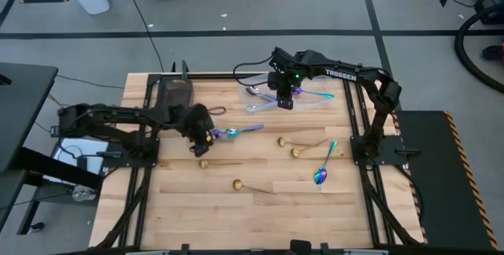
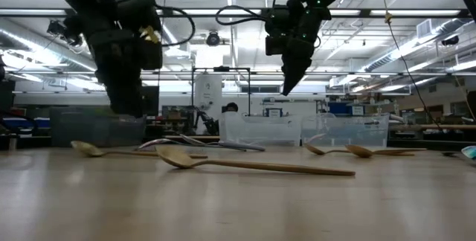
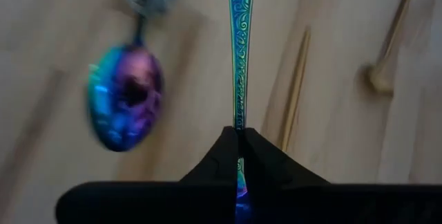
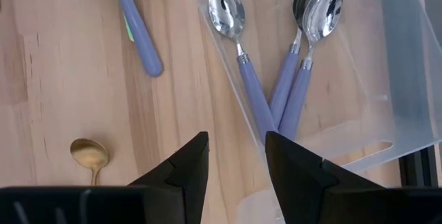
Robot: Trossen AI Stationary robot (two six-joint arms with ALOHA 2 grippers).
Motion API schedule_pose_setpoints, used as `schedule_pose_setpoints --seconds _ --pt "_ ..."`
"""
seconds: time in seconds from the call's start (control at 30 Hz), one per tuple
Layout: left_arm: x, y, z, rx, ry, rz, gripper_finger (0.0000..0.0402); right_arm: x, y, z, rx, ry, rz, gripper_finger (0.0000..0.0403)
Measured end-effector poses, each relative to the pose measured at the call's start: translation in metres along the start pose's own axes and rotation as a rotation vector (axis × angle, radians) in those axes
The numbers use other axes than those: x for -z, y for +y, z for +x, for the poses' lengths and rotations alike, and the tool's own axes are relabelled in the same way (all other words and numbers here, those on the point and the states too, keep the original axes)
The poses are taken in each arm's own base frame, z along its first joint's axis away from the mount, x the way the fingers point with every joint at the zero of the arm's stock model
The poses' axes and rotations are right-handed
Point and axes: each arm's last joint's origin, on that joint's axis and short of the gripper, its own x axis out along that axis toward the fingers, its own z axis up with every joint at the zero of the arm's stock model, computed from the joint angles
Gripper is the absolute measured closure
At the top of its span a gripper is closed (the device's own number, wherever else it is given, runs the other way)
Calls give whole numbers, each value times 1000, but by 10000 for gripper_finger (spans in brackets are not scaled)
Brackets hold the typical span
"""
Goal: Sort silverware by color (type)
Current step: Put the blue spoon into the right transparent bin
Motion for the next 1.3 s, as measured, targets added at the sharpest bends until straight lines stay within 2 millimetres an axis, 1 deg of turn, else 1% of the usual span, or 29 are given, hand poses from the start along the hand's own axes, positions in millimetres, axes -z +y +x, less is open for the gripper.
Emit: schedule_pose_setpoints --seconds 0.13,0.27,0.47,0.57,0.67,0.83,1.0,1.17,1.3 --pt "-5 10 -24 -40 -116 -55 387 -1 0 0 4 -11 15 250" --pt "-5 27 -49 -130 -224 -174 388 -2 -1 0 8 -21 18 250" --pt "6 52 -83 -295 -341 -393 388 -3 -1 0 11 -27 17 250" --pt "9 61 -98 -337 -430 -482 388 -4 -2 0 16 -39 17 250" --pt "13 66 -109 -360 -495 -554 388 -5 -2 0 21 -52 20 250" --pt "22 77 -114 -417 -472 -645 388 -5 -2 0 21 -53 20 250" --pt "31 84 -119 -538 -407 -653 388 -5 -2 0 20 -52 20 250" --pt "26 86 -134 -669 -384 -500 388 -5 -2 0 20 -52 20 250" --pt "27 88 -135 -738 -323 -369 388 -5 -2 0 21 -53 20 250"
